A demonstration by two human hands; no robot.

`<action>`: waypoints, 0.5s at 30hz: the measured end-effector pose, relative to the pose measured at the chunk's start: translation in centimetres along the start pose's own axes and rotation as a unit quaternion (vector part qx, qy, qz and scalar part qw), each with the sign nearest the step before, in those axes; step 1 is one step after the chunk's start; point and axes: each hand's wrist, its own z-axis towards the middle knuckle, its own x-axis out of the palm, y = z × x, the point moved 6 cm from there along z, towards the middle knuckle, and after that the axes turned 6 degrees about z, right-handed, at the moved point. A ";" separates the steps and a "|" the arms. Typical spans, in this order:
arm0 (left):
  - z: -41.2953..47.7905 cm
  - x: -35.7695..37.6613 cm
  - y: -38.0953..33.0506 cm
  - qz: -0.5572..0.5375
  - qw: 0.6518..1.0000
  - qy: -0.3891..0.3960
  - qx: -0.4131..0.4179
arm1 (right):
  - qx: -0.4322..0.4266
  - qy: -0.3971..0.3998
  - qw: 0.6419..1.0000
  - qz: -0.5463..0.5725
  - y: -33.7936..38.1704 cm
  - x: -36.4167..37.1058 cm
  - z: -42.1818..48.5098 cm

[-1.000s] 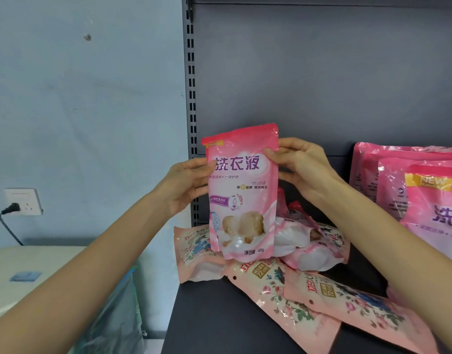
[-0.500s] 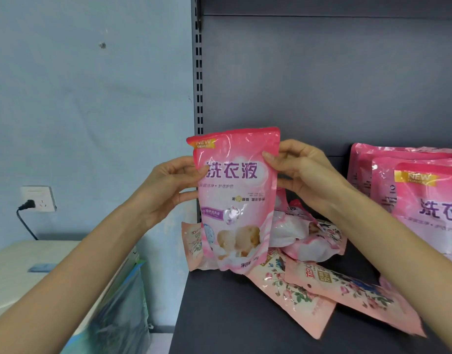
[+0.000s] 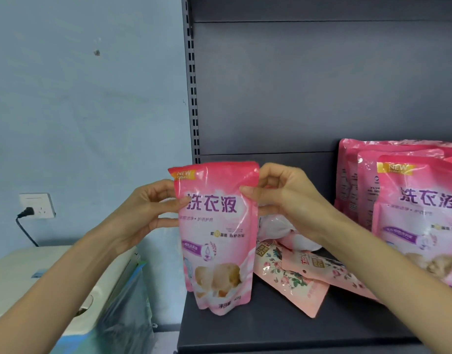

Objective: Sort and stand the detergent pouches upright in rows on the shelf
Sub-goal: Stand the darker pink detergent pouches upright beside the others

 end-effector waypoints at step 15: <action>1.3 1.7 -7.6 0.263 0.954 0.064 0.131 | -0.016 0.059 0.995 -0.078 0.2 -0.2 -0.9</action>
